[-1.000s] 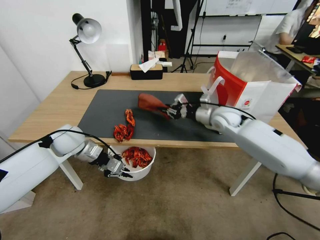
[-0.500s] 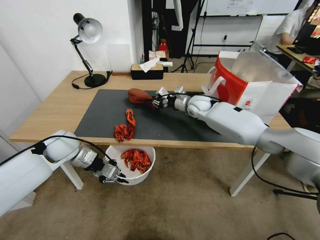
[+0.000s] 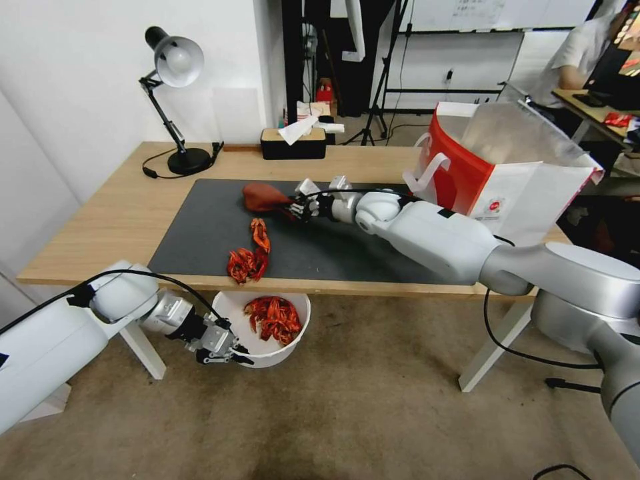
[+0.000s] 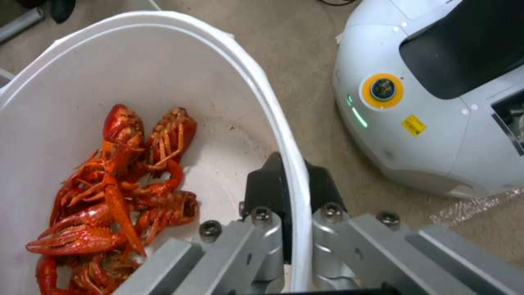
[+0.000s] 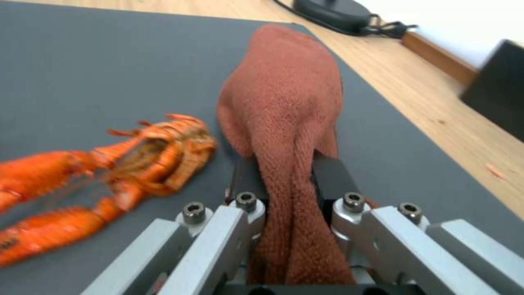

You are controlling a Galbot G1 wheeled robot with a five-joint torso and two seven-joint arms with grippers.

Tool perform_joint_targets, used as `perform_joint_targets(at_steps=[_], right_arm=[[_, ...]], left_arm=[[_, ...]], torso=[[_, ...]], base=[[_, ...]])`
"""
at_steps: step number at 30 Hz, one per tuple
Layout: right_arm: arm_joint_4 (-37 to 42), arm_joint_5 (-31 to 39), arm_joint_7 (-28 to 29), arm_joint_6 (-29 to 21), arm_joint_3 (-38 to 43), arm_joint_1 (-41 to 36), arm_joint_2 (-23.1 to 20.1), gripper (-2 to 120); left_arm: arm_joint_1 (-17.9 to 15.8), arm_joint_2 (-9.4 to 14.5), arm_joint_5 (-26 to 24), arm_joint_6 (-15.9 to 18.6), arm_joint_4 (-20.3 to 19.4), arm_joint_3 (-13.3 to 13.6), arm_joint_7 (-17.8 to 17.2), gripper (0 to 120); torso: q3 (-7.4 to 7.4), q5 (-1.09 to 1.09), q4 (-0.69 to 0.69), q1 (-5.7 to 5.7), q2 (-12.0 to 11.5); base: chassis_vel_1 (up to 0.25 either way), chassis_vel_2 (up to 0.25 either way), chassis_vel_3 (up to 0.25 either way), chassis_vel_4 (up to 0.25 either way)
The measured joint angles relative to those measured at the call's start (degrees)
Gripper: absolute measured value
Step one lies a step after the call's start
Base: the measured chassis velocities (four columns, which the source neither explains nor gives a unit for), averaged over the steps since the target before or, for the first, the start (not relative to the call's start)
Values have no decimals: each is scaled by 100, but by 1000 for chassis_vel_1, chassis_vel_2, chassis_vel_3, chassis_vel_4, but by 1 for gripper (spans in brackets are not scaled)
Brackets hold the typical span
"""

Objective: Sweep shrimp from table into container with towel, then put container into takeout bag.

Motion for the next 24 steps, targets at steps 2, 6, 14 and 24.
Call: perform_joint_targets(at_steps=[2,6,14,24], right_arm=[[3,20,-26,16,-16,-1,18,8],[116,78,-67,43,-80,-16,8,8],[474,174,-78,40,-221,-29,-176,8],[1122,233,3,-61,-336,-26,-363,8]], left_arm=[[3,18,-5,-9,9,-9,6,0],[62,59,-13,-51,55,-91,28,0],[165,123,-13,-85,93,-255,52,0],[177,180,-26,-78,46,-316,55,0]], torso=[[0,0,0,0,0],[0,0,0,0,0],[0,0,-1,0,0],[0,0,0,0,0]], base=[[0,0,0,0],[0,0,0,0],[0,0,0,0],[0,0,0,0]])
